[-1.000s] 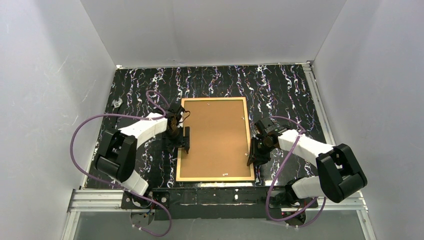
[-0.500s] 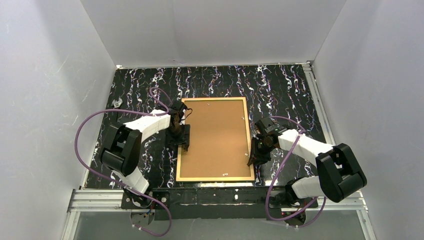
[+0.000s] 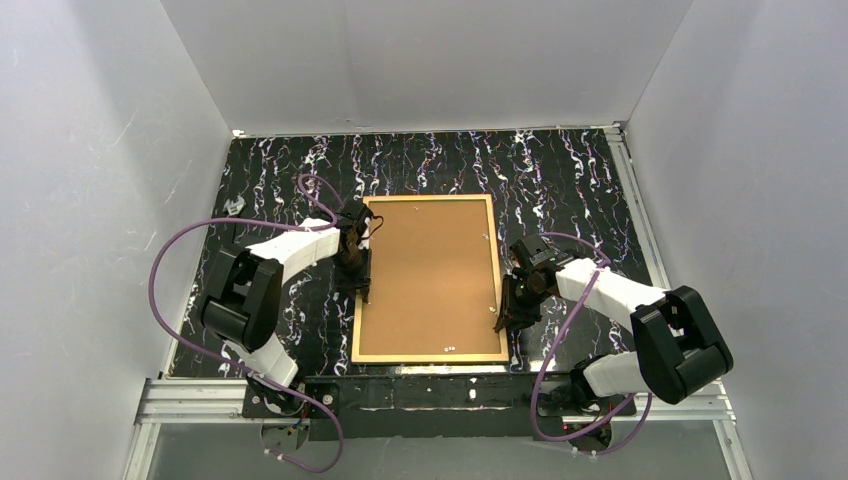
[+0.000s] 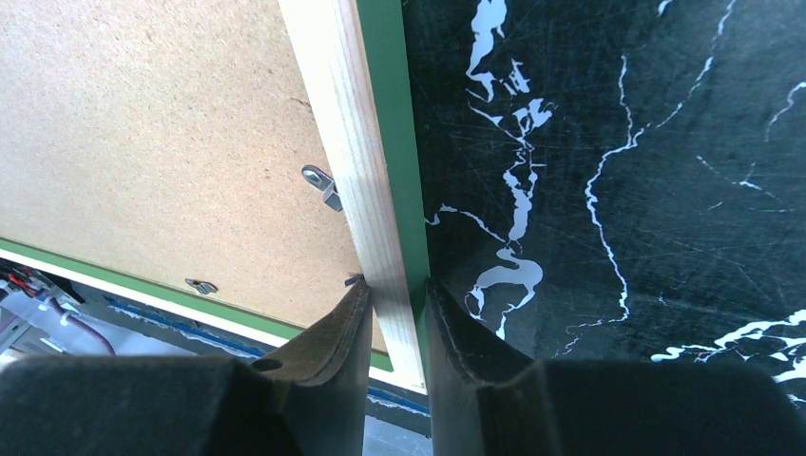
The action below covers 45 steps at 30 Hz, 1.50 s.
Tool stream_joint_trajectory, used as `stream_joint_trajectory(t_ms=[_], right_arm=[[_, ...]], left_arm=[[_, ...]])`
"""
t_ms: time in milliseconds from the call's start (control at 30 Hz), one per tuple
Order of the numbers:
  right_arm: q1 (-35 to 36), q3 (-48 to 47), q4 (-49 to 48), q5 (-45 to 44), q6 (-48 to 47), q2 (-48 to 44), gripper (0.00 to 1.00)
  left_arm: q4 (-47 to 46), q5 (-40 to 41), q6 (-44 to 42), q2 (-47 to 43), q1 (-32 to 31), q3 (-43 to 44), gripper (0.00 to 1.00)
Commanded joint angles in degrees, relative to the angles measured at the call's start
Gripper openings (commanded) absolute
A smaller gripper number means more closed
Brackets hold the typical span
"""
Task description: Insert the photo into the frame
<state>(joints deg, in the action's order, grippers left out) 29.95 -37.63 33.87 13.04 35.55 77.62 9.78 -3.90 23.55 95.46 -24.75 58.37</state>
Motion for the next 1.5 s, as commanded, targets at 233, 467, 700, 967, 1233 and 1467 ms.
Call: stream_joint_trajectory(t_ms=[233, 467, 700, 967, 1233, 1467], right_arm=[[0.02, -0.28, 0.53, -0.32, 0.01, -1.68, 0.50], [0.02, -1.94, 1.91, -0.02, 0.33, -4.75, 0.75], [-0.05, -2.69, 2.99, -0.53, 0.62, -6.64, 0.84], [-1.82, -3.92, 3.03, 0.79, 0.22, -7.00, 0.88], [-6.42, -5.77, 2.50, 4.43, -1.61, -5.56, 0.88], [-8.74, -7.67, 3.56, 3.71, -3.93, -3.72, 0.86]], left_arm=[[6.49, -1.54, -0.28, -6.57, -0.03, -0.55, 0.66], [9.06, -1.22, 0.91, -13.99, 0.06, -2.21, 0.84], [9.82, -1.32, 2.26, -19.33, 0.05, -7.68, 0.81], [6.64, -3.53, 4.77, -21.15, -0.03, -15.50, 0.70], [2.61, -5.44, 6.59, -20.04, -1.44, -19.95, 0.59], [0.58, -5.42, 7.50, -19.61, -3.64, -22.40, 0.46]])
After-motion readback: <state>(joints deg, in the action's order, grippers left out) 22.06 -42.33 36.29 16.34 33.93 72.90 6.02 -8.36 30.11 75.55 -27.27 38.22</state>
